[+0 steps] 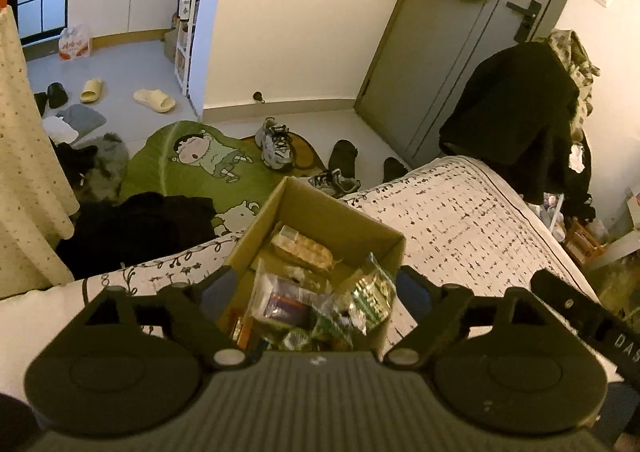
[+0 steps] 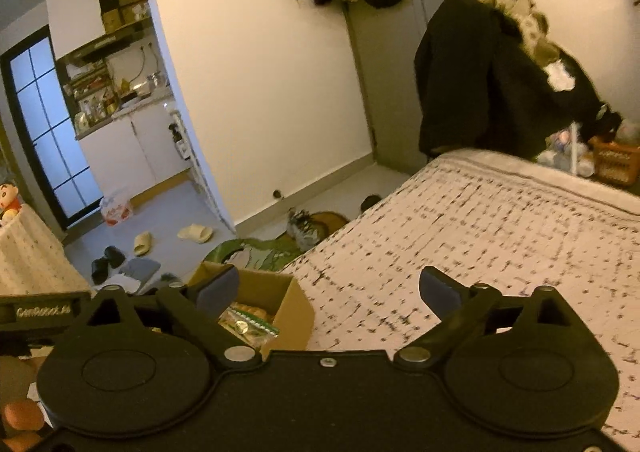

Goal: Organize snacks

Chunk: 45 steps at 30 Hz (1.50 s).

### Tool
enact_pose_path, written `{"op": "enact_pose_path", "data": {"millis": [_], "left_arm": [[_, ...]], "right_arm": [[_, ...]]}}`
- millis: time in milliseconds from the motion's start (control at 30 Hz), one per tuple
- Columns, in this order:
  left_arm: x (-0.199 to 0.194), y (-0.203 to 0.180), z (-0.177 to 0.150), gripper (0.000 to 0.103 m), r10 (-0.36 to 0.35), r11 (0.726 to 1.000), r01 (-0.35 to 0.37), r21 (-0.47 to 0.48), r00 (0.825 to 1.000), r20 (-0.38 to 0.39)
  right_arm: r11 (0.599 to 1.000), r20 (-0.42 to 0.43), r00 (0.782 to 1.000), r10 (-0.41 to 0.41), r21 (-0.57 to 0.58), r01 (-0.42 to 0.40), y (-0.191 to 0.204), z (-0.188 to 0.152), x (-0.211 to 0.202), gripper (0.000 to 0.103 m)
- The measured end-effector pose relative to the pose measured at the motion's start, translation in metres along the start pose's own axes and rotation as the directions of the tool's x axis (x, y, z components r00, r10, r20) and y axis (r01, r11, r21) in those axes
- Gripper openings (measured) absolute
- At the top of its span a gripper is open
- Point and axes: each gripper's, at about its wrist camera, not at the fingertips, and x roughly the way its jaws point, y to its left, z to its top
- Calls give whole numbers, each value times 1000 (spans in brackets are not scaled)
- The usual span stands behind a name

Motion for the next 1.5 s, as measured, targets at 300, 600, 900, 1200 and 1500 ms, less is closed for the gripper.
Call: {"op": "enact_pose_path", "data": {"millis": [300,600,900,1200,1500], "left_arm": [[-23,-6,-22,96,-35,998,34,57,999,26],[-40,-8,-37,103,-76,994,72,79,996,45],[-50,-5,-52,103,-96,992,93,86,995,39],[-62,1,-72,103,-97,988,94,124,995,25],[-72,5,-85,103,-93,977,89,194,996,12]], "right_arm": [[998,1,1000,-30,49,30,-14,-18,-25,99],[995,-20,998,-67,67,68,-16,-38,-43,102],[992,-27,995,-97,77,99,-19,-52,-59,102],[993,-86,991,-99,48,104,-14,-71,-75,103],[998,-124,990,-65,0,66,0,-82,-88,103]]}}
